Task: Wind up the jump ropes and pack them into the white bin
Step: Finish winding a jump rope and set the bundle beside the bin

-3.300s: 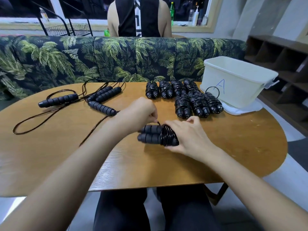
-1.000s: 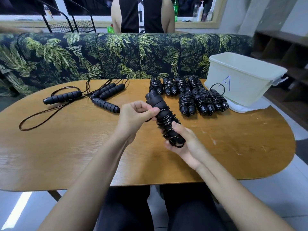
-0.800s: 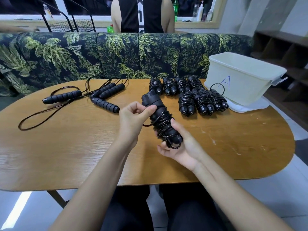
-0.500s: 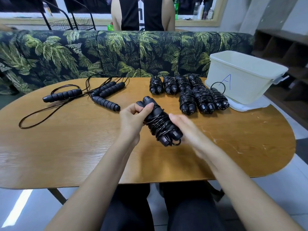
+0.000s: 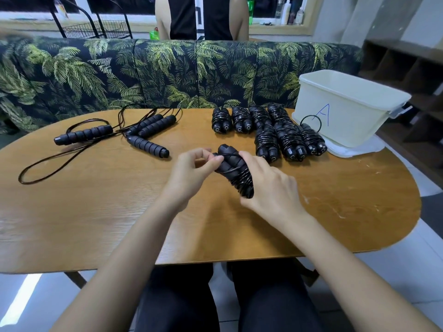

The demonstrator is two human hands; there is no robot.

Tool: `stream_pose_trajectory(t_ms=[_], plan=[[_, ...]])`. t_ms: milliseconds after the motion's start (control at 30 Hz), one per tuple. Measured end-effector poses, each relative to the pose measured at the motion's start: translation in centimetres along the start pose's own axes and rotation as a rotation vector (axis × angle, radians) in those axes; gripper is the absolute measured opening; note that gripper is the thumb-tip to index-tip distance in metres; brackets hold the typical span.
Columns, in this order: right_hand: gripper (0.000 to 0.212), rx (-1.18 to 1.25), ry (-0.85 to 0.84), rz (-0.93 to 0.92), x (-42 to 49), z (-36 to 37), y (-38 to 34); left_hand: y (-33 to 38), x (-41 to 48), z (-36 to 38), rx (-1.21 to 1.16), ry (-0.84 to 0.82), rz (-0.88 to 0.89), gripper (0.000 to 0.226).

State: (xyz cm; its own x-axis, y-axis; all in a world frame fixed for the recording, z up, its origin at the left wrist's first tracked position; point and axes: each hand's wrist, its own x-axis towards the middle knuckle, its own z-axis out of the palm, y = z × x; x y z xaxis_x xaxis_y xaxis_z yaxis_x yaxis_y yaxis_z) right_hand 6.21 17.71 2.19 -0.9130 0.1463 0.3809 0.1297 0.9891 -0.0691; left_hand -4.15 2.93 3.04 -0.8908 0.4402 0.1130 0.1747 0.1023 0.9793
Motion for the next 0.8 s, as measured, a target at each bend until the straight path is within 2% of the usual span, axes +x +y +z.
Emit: stream_pose_trajectory(t_ms=[167,400,567,700,800], plan=[[0.091,-0.002,0.148,-0.049,-0.8,0.6,0.0,0.6,0.2,-1.0,-0.067,-0.032,0.003,0.016],[0.098,0.018,0.152,-0.133,-1.4,0.8,0.0,0.7,0.3,-1.4,-0.072,-0.002,0.038,0.012],[0.102,0.001,0.206,-0.186,-2.0,1.5,0.4,0.4,0.5,-1.9,-0.119,0.029,-0.103,0.006],[0.094,-0.025,0.259,-0.225,-2.0,1.9,0.8,0.2,0.7,-2.2,-0.226,0.011,-0.217,0.01],[0.086,-0.049,0.295,-0.284,-2.2,2.5,1.4,-0.3,0.9,-2.6,-0.146,-0.057,-0.239,0.01]])
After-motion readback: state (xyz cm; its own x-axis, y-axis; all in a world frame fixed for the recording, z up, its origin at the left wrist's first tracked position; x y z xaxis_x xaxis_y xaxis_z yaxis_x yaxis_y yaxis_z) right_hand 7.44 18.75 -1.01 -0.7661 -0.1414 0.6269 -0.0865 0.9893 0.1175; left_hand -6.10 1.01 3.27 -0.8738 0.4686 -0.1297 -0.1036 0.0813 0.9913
